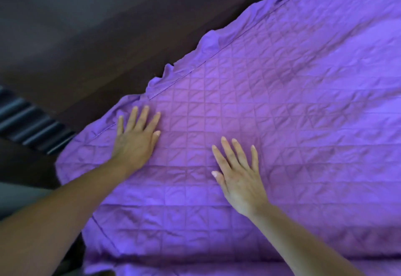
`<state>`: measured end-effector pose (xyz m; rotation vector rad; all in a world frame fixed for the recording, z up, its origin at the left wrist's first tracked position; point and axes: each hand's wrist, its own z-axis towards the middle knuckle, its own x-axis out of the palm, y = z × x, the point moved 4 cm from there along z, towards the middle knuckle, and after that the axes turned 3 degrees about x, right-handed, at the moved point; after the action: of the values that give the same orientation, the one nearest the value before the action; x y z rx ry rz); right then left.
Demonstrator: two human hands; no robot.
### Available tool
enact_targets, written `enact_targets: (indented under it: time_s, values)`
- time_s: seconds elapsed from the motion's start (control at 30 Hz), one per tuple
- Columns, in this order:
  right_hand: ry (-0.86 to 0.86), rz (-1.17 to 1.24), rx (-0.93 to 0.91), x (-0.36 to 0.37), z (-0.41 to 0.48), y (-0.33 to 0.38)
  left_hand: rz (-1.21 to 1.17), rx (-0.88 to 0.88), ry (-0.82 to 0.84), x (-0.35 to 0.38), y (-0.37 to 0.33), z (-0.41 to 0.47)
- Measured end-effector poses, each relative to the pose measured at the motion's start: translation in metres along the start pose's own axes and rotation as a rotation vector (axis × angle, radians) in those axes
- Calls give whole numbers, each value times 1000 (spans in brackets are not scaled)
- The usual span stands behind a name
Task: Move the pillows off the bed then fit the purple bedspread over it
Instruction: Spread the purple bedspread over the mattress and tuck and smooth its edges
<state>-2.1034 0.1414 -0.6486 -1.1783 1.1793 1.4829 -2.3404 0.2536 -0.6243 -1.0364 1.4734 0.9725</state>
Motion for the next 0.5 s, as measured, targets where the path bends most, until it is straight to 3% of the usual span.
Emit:
enact_targets:
  time_s: [0.1,0.27,0.4,0.5]
  values:
    - [62,-3,-41,-2,-30,18,-10,-10,142,16,-18,-55]
    - [223,-26,-238,5,-103,48,-150,-271,213,21,-2,-115]
    - [237,-11,-142,-10,-146,46,-91,2,233,17,-36,-164]
    - [285,19,-166,-16,-188,59,-14,47,364,36,-45,-200]
